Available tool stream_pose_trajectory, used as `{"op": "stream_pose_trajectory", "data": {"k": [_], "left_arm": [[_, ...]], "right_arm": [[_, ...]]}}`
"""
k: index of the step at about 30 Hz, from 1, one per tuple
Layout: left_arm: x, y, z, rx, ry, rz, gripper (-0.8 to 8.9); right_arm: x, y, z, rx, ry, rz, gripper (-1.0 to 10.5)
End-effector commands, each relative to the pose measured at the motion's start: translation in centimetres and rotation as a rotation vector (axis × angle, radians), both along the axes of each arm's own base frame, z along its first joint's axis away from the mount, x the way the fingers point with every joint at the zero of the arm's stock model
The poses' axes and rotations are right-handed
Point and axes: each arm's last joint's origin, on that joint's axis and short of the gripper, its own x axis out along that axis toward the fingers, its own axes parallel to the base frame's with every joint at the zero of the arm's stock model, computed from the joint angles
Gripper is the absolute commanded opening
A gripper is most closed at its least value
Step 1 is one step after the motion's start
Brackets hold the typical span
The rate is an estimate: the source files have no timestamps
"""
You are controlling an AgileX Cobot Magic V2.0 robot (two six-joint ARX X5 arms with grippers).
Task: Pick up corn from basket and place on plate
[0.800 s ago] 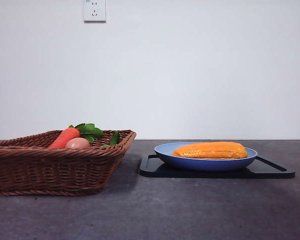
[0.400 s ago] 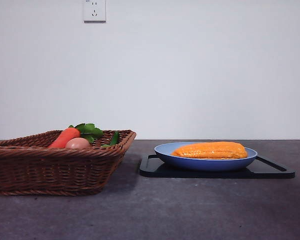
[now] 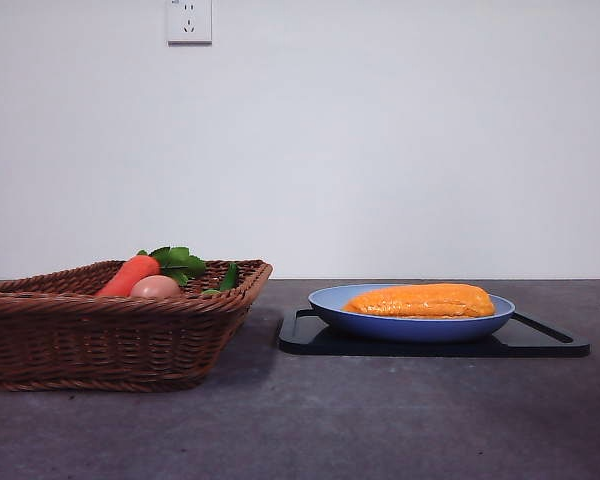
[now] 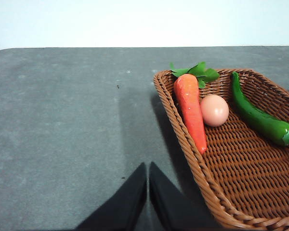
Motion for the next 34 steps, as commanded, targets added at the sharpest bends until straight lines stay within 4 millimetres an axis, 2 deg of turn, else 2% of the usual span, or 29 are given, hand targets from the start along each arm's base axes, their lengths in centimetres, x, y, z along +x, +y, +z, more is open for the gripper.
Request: {"op": "stream_pose_trajectory", "data": {"k": [1,34], "left_arm": [[0.07,0.02,-0.88,-0.01,0.036,0.003,0.08],[0.07,0.02,-0.88,-0.01,0.036,0.003,0.08]], "right_arm": [[0.03,-0.01,-0.14,0.02,-0.002,-0.007,0.0],[0.05,-0.02,-0.02,0.019,-0.014,-0.007,0.0]]}}
